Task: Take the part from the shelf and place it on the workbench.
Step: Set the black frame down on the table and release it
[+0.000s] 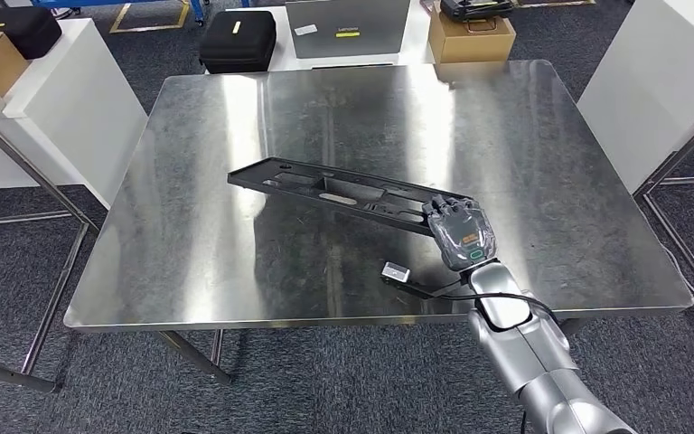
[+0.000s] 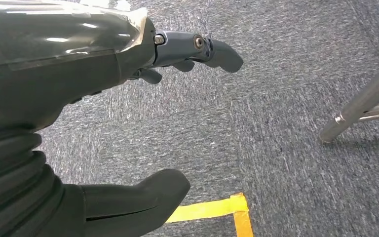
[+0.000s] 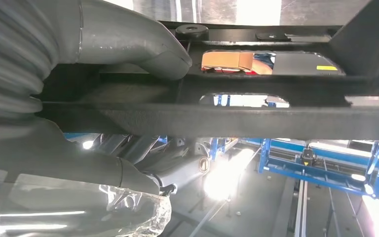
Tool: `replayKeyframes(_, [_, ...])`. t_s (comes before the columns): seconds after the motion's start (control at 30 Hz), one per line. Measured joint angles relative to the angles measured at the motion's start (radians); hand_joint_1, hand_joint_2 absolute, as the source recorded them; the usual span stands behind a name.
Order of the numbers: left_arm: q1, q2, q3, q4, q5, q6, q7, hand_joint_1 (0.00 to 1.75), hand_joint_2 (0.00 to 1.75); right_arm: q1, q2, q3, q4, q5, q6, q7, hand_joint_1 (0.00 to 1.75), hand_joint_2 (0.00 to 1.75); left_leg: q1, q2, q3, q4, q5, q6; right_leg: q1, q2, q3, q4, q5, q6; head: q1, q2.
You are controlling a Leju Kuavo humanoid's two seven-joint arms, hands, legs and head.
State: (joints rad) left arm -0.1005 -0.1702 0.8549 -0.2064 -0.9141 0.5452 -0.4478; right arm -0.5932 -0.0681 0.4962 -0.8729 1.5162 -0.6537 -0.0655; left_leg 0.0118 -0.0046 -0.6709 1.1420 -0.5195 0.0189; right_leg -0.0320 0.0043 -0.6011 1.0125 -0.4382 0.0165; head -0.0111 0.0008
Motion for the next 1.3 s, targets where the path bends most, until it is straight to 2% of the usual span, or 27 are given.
replayKeyframes(0.07, [0.0, -0.001, 0.0, 0.0, -0.001, 0.0, -0.001, 0.0, 1.75, 0.0, 0.0, 0.0, 0.006, 0.0, -0.001, 0.0, 1.75, 1.75, 0.002, 0.002, -0.063, 0.125, -0.052, -0.006, 0.002, -0.001, 0.0, 0.0, -0.002, -0.003, -0.002, 0.0])
replayKeyframes(0.1, [0.001, -0.001, 0.0, 0.001, -0.001, -0.001, -0.001, 0.0, 1.75, 0.0, 0.0, 0.0, 0.009, 0.0, -0.001, 0.0, 1.75, 1.75, 0.002, 0.002, -0.079, 0.154, -0.055, -0.006, 0.003, -0.001, 0.0, 0.0, -0.002, -0.003, -0.002, 0.0])
replayKeyframes(0.13, [0.001, -0.001, 0.0, 0.001, -0.002, -0.002, -0.002, 0.0, 1.75, -0.001, 0.0, 0.0, 0.013, -0.001, -0.001, 0.001, 1.75, 1.75, 0.002, 0.002, -0.077, 0.144, -0.039, -0.003, 0.004, 0.0, 0.001, 0.0, -0.002, -0.003, -0.002, 0.0])
replayKeyframes(0.2, [0.0, -0.001, 0.0, 0.001, -0.004, -0.003, -0.002, 0.0, 1.75, -0.007, 0.0, 0.0, 0.023, -0.002, -0.002, 0.001, 1.75, 1.75, -0.001, 0.002, -0.017, 0.019, 0.03, 0.012, 0.006, 0.002, 0.004, 0.0, -0.003, -0.003, -0.002, 0.0])
replayKeyframes(0.27, [-0.003, 0.001, 0.0, 0.001, -0.006, -0.003, -0.003, 0.0, 1.75, -0.015, 0.0, 0.0, 0.031, -0.003, -0.003, -0.001, 1.75, 1.75, -0.007, 0.002, 0.042, -0.096, 0.072, 0.027, 0.01, 0.004, 0.005, -0.002, -0.003, -0.001, -0.001, 0.0])
replayKeyframes(0.3, [-0.004, 0.002, 0.0, 0.001, -0.007, -0.002, -0.004, 0.0, 1.75, -0.019, 0.0, -0.001, 0.035, -0.003, -0.004, -0.001, 1.75, 1.75, -0.011, 0.003, 0.054, -0.119, 0.075, 0.032, 0.011, 0.004, 0.005, -0.003, -0.004, 0.001, -0.002, 0.0])
replayKeyframes(0.37, [-0.005, 0.003, 0.0, 0.001, -0.007, -0.002, -0.005, 0.0, 1.75, -0.023, 0.001, -0.001, 0.041, -0.003, -0.007, -0.001, 1.75, 1.75, -0.017, 0.003, 0.058, -0.127, 0.076, 0.038, 0.012, 0.003, 0.008, -0.01, -0.003, 0.01, -0.003, 0.0])
replayKeyframes(0.43, [-0.004, 0.002, 0.0, 0.001, -0.007, -0.001, -0.005, 0.0, 1.75, -0.025, 0.002, -0.002, 0.046, -0.004, -0.009, -0.002, 1.75, 1.75, -0.015, 0.005, 0.071, -0.148, 0.087, 0.045, 0.016, 0.001, 0.003, 0.001, -0.012, 0.016, 0.0, 0.0])
replayKeyframes(0.47, [-0.005, 0.002, 0.0, 0.001, -0.007, -0.001, -0.006, 0.0, 1.75, -0.027, 0.001, -0.003, 0.048, -0.004, -0.01, -0.003, 1.75, 1.75, -0.013, 0.006, 0.078, -0.159, 0.093, 0.05, 0.018, 0.0, -0.011, 0.032, -0.028, 0.014, 0.002, 0.0])
replayKeyframes(0.5, [-0.005, 0.001, 0.0, 0.001, -0.008, 0.0, -0.006, 0.0, 1.75, -0.027, 0.001, -0.003, 0.052, -0.004, -0.012, -0.004, 1.75, 1.75, -0.012, 0.007, 0.081, -0.165, 0.096, 0.053, 0.019, 0.0, -0.038, 0.086, -0.053, 0.01, 0.005, 0.0])
replayKeyframes(0.57, [-0.005, 0.0, 0.0, 0.001, -0.008, 0.001, -0.008, 0.0, 1.75, -0.026, 0.001, -0.003, 0.059, -0.003, -0.017, -0.003, 1.75, 1.75, -0.015, 0.006, 0.081, -0.165, 0.097, 0.058, 0.017, -0.001, -0.106, 0.223, -0.106, 0.005, 0.006, 0.0])
replayKeyframes(0.6, [-0.004, 0.0, 0.0, 0.001, -0.008, 0.002, -0.009, 0.0, 1.75, -0.023, 0.001, -0.003, 0.062, -0.003, -0.019, -0.002, 1.75, 1.75, -0.015, 0.005, 0.081, -0.165, 0.096, 0.058, 0.017, -0.001, -0.129, 0.267, -0.118, 0.009, 0.007, 0.0])
replayKeyframes(0.63, [-0.004, -0.001, 0.0, 0.001, -0.008, 0.003, -0.01, 0.0, 1.75, -0.022, 0.001, -0.003, 0.065, -0.003, -0.021, 0.0, 1.75, 1.75, -0.016, 0.003, 0.081, -0.164, 0.096, 0.058, 0.017, -0.001, -0.132, 0.271, -0.112, 0.016, 0.007, 0.0])
replayKeyframes(0.67, [-0.004, -0.001, 0.0, 0.001, -0.008, 0.005, -0.01, 0.0, 1.75, -0.021, 0.001, -0.003, 0.068, -0.003, -0.021, 0.001, 1.75, 1.75, -0.016, 0.001, 0.081, -0.162, 0.094, 0.056, 0.016, -0.001, -0.113, 0.233, -0.092, 0.026, 0.008, 0.0])
replayKeyframes(0.7, [-0.004, -0.002, 0.0, 0.001, -0.008, 0.006, -0.011, 0.0, 1.75, -0.022, 0.001, -0.004, 0.07, -0.002, -0.022, 0.002, 1.75, 1.75, -0.016, 0.0, 0.081, -0.157, 0.091, 0.053, 0.015, -0.002, -0.077, 0.162, -0.063, 0.035, 0.008, 0.0])
replayKeyframes(0.73, [-0.004, -0.002, 0.0, 0.001, -0.008, 0.007, -0.012, 0.0, 1.75, -0.023, 0.0, -0.004, 0.071, -0.002, -0.022, 0.003, 1.75, 1.75, -0.018, -0.002, 0.078, -0.149, 0.086, 0.049, 0.015, -0.004, -0.039, 0.09, -0.038, 0.04, 0.009, 0.0])
replayKeyframes(0.77, [-0.004, -0.002, 0.0, 0.001, -0.007, 0.008, -0.012, 0.0, 1.75, -0.024, 0.0, -0.004, 0.071, -0.002, -0.022, 0.003, 1.75, 1.75, -0.02, -0.002, 0.075, -0.141, 0.081, 0.044, 0.014, -0.004, -0.01, 0.034, -0.019, 0.038, 0.01, 0.0])
replayKeyframes(0.8, [-0.004, -0.002, 0.0, 0.001, -0.006, 0.008, -0.013, 0.0, 1.75, -0.025, 0.0, -0.005, 0.072, -0.003, -0.023, 0.004, 1.75, 1.75, -0.023, -0.003, 0.072, -0.134, 0.077, 0.04, 0.015, -0.004, 0.007, 0.002, -0.01, 0.033, 0.009, 0.0])
replayKeyframes(0.9, [-0.004, -0.001, 0.0, 0.001, -0.002, 0.009, -0.013, 0.0, 1.75, -0.026, -0.003, -0.009, 0.072, -0.003, -0.025, 0.004, 1.75, 1.75, -0.021, -0.003, 0.067, -0.127, 0.072, 0.03, 0.014, -0.003, 0.011, -0.007, -0.005, 0.014, 0.007, 0.0])
replayKeyframes(1.0, [-0.004, 0.0, 0.001, 0.001, 0.0, 0.009, -0.014, 0.0, 1.75, -0.028, -0.006, -0.013, 0.072, -0.003, -0.025, 0.003, 1.75, 1.75, -0.015, -0.002, 0.041, -0.071, 0.029, 0.013, 0.003, -0.003, 0.015, -0.012, -0.003, -0.003, 0.002, 0.0])
replayKeyframes(1.07, [-0.004, 0.0, 0.001, 0.001, 0.001, 0.009, -0.014, 0.0, 1.75, -0.027, -0.006, -0.013, 0.072, -0.003, -0.025, 0.002, 1.75, 1.75, -0.009, 0.0, -0.007, 0.03, -0.021, 0.002, 0.003, -0.003, 0.015, -0.011, -0.003, -0.006, -0.001, 0.0])
replayKeyframes(1.13, [-0.003, 0.0, 0.002, 0.001, 0.002, 0.01, -0.015, 0.0, 1.75, -0.026, -0.006, -0.013, 0.072, -0.003, -0.025, 0.002, 1.75, 1.75, -0.001, 0.001, -0.061, 0.135, -0.056, -0.006, 0.003, -0.003, 0.015, -0.011, -0.004, -0.006, -0.002, 0.0])
replayKeyframes(1.17, [-0.003, 0.0, 0.002, 0.001, 0.003, 0.007, -0.014, 0.0, 1.75, -0.026, -0.006, -0.013, 0.072, -0.003, -0.024, 0.001, 1.75, 1.75, 0.002, 0.001, -0.069, 0.145, -0.048, -0.008, 0.003, -0.003, 0.015, -0.011, -0.004, -0.006, -0.002, 0.0])
replayKeyframes(1.2, [-0.002, 0.0, 0.002, 0.001, 0.004, 0.0, -0.012, 0.0, 1.75, -0.026, -0.006, -0.013, 0.072, -0.003, -0.024, 0.0, 1.75, 1.75, 0.004, 0.002, -0.059, 0.117, -0.023, -0.008, 0.003, -0.002, 0.016, -0.011, -0.004, -0.006, -0.003, 0.0])
replayKeyframes(1.27, [-0.003, 0.001, 0.003, 0.001, 0.004, -0.012, -0.007, 0.0, 1.75, -0.027, -0.005, -0.013, 0.072, -0.003, -0.022, -0.002, 1.75, 1.75, 0.005, 0.002, 0.004, -0.014, 0.044, 0.0, 0.003, -0.001, 0.018, -0.011, -0.005, -0.005, -0.003, 0.0])
replayKeyframes(1.3, [-0.004, 0.003, 0.003, 0.001, 0.004, -0.014, -0.006, 0.0, 1.75, -0.03, -0.005, -0.014, 0.072, -0.003, -0.021, -0.002, 1.75, 1.75, 0.002, 0.001, 0.034, -0.074, 0.065, 0.005, 0.006, 0.0, 0.017, -0.012, -0.005, -0.003, -0.002, 0.0])
